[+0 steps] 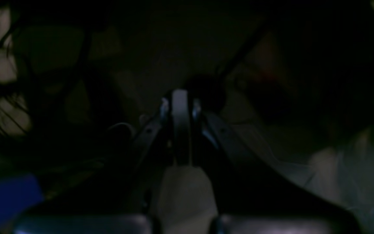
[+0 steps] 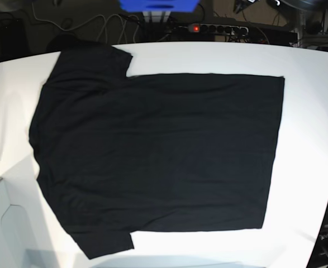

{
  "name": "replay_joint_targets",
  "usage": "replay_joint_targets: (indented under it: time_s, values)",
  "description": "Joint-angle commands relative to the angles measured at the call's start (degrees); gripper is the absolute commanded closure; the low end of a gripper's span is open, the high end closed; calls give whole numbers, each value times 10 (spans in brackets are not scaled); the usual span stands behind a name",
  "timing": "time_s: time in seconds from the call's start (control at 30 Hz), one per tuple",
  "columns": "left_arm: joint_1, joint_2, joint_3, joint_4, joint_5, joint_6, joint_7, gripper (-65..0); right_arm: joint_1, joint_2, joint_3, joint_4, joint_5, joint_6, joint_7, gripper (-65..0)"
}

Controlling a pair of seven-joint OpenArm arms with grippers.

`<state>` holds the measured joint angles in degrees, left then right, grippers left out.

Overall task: Fold the T-shirt properly
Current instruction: 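Lower both grippers onto the shirt's collar-side corners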

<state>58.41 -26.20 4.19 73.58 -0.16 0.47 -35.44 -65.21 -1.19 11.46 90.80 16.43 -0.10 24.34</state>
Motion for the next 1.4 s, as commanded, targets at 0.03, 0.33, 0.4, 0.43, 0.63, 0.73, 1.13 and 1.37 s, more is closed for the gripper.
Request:
replay_joint_targets:
  time_s: [0.03, 0.33, 0.4, 0.43, 0.63, 0.73, 1.13, 1.37]
  values:
    - [17, -13, -2, 22, 0, 3, -25, 0, -19, 18, 12, 50, 30, 1, -1, 0]
    - [54, -78, -36, 168, -169, 1, -28, -1, 19, 62, 45, 229, 92, 1, -177, 0]
    - [52, -80, -48, 188, -203, 1, -27, -3, 54, 68, 62, 239, 92, 1, -224, 0]
    - [51, -80, -53, 196, -219, 1, -25, -4, 73, 74, 71, 239, 92, 3, -248, 0]
    - [49, -51, -104, 290, -277, -1, 88, -4, 205, 74, 172, 240, 92, 150, -415, 0]
    - [43, -17, -145, 336, -280, -3, 154, -5, 290, 55, 246, 240, 92, 226, -529, -65]
    - [-32, 98, -248, 385, -284, -4, 332, -218, 560, 51, 476, 228, 92, 401, -1013, -281]
    - [-42, 94, -244, 383, -284, -4, 342, -329, 614, 33, 488, 125, 92, 401, -1043, -284]
